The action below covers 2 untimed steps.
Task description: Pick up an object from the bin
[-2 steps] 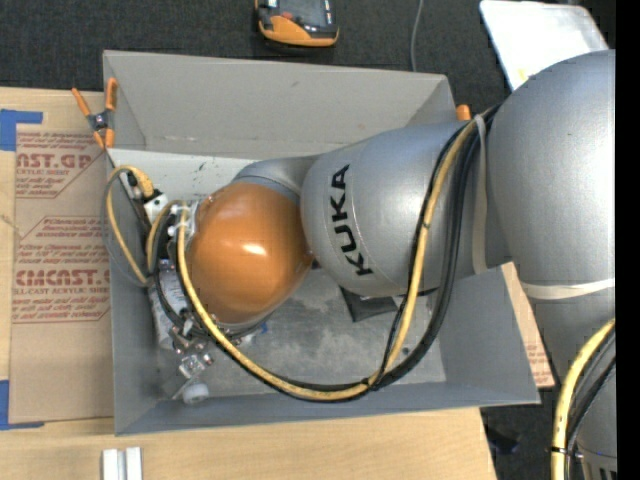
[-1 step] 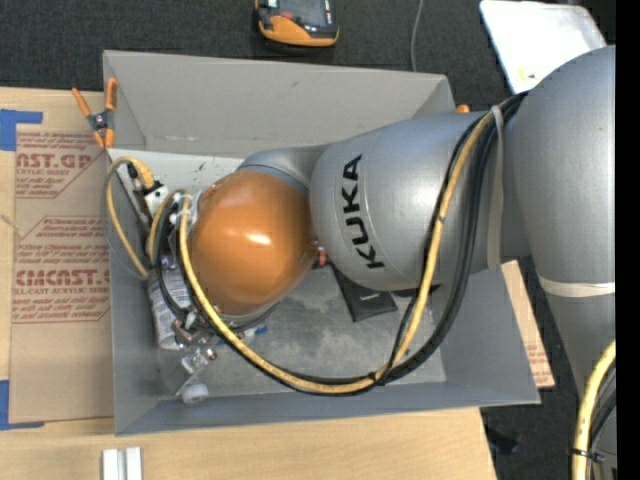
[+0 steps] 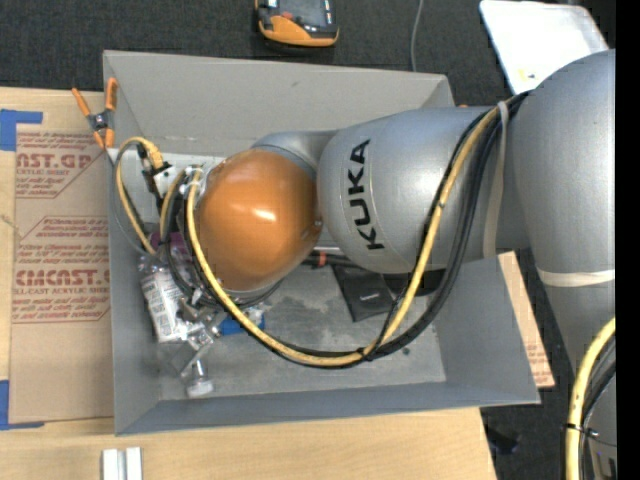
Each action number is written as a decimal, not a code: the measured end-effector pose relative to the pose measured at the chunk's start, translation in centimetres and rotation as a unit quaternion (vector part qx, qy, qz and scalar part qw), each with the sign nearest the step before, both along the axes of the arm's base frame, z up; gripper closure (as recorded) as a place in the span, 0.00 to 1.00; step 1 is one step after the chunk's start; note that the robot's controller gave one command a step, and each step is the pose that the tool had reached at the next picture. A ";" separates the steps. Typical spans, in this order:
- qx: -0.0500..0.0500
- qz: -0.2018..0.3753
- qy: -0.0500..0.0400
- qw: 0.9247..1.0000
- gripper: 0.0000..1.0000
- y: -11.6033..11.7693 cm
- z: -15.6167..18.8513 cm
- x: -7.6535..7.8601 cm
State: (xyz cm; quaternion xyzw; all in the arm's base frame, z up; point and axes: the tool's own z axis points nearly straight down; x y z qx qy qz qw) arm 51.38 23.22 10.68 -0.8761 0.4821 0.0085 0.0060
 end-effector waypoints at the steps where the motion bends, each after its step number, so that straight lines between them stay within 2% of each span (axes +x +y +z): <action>1: -0.001 0.011 0.002 1.000 0.00 0.1 -1.0 -0.6; 2: 0.002 0.093 -0.001 0.996 0.00 0.8 -3.7 -3.1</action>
Offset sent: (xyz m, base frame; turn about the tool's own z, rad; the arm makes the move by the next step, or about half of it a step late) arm -0.0315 0.0062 -0.0368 -0.1828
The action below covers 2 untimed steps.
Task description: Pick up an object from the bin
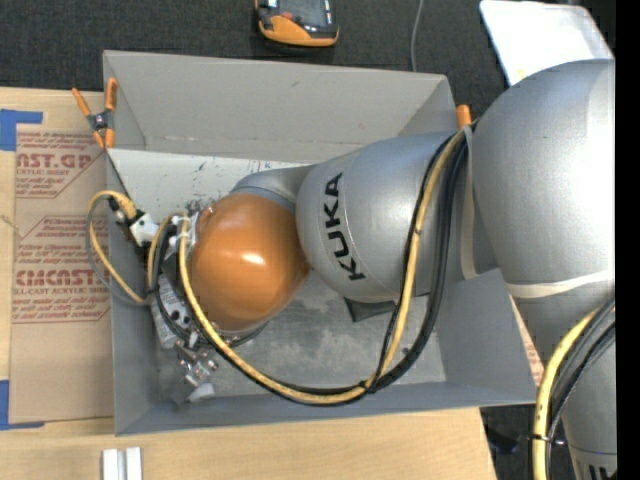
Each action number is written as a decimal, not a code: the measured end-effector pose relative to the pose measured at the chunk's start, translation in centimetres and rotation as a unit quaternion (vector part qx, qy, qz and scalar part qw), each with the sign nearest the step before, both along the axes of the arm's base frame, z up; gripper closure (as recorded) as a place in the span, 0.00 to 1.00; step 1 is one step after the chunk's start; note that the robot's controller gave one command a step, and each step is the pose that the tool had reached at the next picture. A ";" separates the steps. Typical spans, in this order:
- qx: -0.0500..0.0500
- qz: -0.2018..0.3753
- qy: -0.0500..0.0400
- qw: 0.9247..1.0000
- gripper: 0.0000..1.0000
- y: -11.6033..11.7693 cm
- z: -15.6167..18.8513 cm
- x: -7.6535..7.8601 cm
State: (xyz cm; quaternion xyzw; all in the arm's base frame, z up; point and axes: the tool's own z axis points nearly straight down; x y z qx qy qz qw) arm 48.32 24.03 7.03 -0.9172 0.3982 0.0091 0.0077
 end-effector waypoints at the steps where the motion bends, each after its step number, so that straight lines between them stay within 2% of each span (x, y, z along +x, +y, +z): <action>1: 0.000 0.106 0.001 0.994 0.00 0.4 -0.1 1.1; 2: 0.003 0.300 -0.004 0.954 1.00 -0.9 0.3 1.3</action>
Offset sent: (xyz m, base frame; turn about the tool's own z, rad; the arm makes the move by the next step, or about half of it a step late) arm 0.0142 -0.0099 0.0043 -0.6112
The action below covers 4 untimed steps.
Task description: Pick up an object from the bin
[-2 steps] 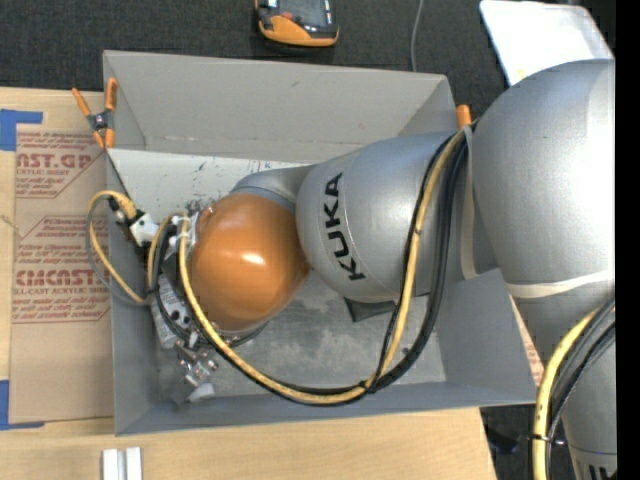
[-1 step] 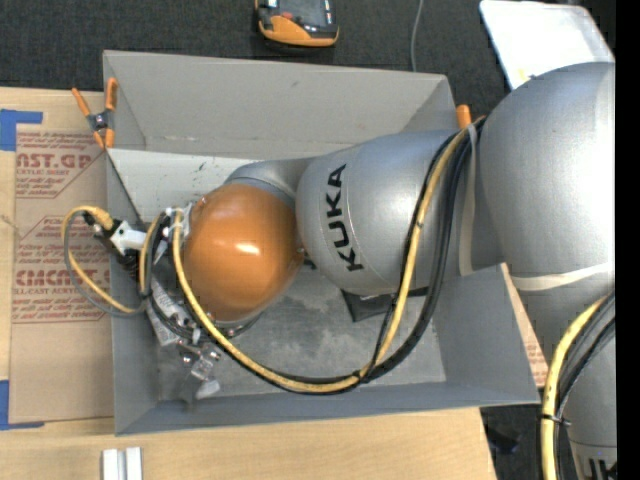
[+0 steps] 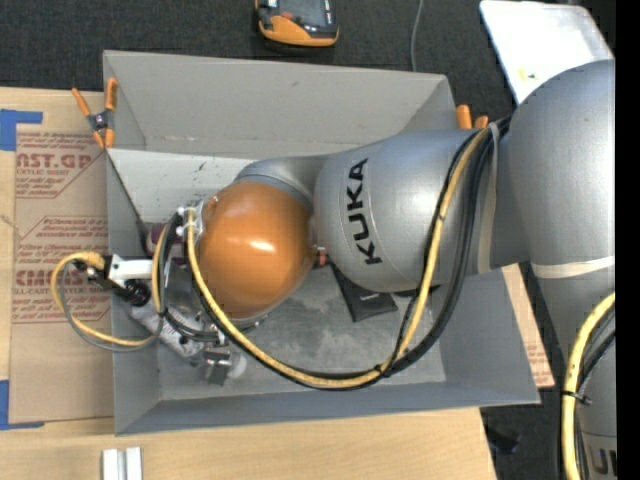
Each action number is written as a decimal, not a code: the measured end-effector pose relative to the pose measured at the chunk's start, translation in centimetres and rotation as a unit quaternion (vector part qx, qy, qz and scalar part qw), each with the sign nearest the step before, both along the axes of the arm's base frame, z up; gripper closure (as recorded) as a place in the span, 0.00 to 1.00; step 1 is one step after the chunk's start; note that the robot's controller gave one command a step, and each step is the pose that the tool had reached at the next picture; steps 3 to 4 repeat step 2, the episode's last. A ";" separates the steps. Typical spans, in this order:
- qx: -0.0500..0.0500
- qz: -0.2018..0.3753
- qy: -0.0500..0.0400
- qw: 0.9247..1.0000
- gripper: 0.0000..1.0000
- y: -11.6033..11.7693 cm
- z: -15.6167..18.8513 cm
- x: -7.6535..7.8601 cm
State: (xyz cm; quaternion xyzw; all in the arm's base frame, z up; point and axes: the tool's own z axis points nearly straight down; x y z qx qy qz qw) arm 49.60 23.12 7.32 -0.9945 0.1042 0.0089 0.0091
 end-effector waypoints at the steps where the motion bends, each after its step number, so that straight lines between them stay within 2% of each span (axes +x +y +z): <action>1: 0.000 0.000 0.000 1.000 1.00 0.0 0.0 0.0; 2: 0.002 0.044 -0.001 0.999 1.00 0.7 7.7 0.0; 4: 0.002 0.044 -0.001 0.999 1.00 0.7 7.7 0.0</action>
Offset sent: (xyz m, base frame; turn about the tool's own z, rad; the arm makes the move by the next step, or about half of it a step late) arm 0.0011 0.0119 0.1854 -0.2086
